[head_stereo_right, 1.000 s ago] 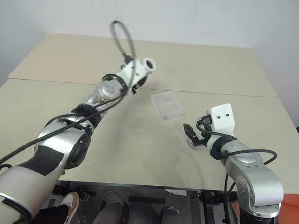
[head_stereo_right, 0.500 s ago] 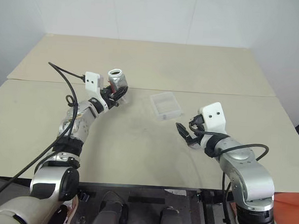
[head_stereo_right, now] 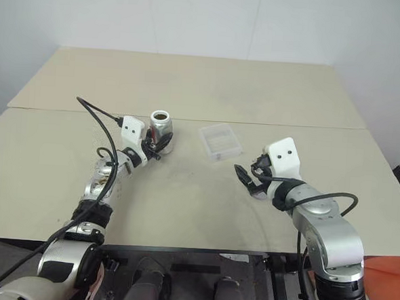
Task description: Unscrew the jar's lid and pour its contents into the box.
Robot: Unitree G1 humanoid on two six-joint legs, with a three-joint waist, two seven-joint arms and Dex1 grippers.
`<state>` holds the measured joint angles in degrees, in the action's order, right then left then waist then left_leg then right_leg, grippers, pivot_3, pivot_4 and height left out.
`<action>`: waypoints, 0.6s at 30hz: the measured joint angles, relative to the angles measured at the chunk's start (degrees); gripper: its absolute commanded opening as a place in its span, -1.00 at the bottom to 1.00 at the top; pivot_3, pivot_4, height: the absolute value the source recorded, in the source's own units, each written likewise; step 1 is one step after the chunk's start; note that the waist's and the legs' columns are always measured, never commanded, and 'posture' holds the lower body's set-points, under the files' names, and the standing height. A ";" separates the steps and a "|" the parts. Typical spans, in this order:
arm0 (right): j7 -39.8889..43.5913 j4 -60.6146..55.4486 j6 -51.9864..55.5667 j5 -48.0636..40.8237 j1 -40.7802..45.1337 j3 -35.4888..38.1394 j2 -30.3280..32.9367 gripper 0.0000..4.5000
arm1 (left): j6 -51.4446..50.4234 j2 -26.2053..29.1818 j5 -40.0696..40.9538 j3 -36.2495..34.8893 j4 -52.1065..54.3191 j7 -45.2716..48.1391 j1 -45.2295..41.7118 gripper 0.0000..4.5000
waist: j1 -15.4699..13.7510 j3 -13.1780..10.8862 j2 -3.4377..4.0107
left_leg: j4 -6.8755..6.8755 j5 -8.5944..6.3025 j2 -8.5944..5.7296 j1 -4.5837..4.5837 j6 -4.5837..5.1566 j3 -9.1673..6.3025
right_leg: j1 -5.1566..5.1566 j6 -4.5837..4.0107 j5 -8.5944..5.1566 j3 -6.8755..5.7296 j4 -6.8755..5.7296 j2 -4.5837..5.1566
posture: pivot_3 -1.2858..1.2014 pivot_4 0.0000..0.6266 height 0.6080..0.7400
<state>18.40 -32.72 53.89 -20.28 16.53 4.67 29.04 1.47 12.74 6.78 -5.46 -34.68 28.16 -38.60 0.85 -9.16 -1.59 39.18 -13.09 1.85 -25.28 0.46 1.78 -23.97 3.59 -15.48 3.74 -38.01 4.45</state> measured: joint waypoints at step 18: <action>2.34 1.49 -0.27 -0.18 1.26 -1.94 1.88 1.00 | -18.60 3.62 2.05 -0.26 38.30 -5.14 21.24 0.99 | 0.09 0.02 0.01 | -0.01 0.00 0.06 0.01 0.01 -0.23 | -0.02 0.00 0.00 0.05 -0.03 0.00 | 0.03 -0.52 1.00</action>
<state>20.74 -31.24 53.62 -20.46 17.79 2.73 30.91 -17.13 16.36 8.84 -5.71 3.62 23.02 -17.36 0.93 -9.14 -1.58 39.16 -13.10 1.90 -25.27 0.46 1.55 -23.99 3.58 -15.48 3.79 -38.03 4.45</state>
